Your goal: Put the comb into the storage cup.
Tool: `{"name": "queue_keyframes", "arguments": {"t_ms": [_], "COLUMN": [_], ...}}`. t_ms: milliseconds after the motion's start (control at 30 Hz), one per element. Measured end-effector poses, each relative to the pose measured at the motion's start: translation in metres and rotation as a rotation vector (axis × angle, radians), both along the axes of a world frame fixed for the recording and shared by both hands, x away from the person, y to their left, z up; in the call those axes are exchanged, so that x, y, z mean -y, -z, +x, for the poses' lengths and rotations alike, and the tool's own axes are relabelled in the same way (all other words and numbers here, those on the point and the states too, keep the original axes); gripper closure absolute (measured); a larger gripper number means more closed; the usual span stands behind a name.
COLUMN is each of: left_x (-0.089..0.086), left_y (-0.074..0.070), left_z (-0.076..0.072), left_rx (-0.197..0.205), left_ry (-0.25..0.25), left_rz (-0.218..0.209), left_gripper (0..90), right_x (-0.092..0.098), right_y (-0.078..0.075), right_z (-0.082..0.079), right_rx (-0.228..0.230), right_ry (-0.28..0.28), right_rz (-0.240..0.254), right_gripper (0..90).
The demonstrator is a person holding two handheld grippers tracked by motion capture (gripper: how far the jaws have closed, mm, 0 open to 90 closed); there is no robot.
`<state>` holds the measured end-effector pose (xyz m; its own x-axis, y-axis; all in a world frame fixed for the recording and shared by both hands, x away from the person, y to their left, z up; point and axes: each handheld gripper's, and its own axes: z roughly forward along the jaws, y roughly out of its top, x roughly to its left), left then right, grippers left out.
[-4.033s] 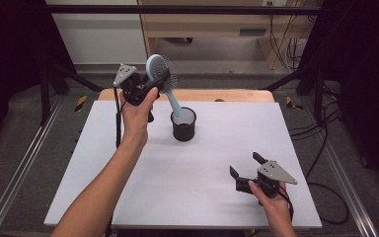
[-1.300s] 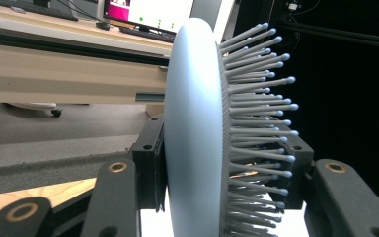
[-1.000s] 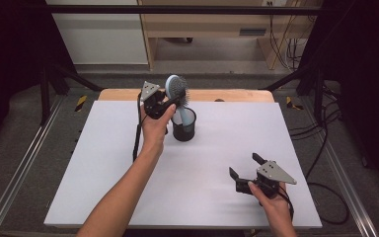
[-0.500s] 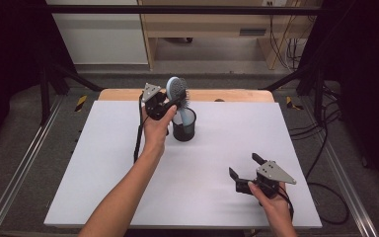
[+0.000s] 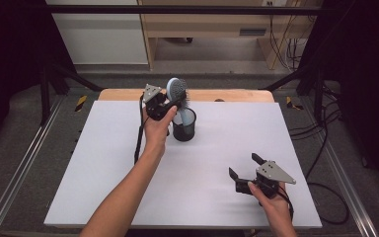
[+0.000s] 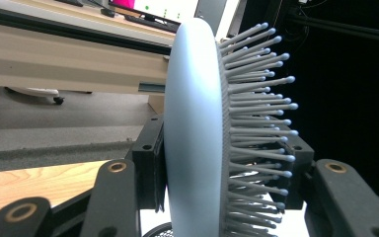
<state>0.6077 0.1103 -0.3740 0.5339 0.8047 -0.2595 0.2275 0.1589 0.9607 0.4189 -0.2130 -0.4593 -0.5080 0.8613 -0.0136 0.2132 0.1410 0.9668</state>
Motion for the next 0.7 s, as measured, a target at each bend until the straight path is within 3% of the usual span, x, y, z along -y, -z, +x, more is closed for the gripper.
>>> {"name": "queue_keyframes", "arguments": {"t_ms": [700], "left_x": [-0.001], "left_y": [0.011], "left_z": [0.001], "left_rx": [-0.012], "left_ry": [0.001], "left_rz": [0.002], "left_gripper": [49.3], "right_x": [-0.002], "right_y": [0.001], "right_z": [0.001], "right_rx": [-0.004], "right_ry": [-0.001], "right_rz": [-0.005], "right_gripper": [5.5]}}
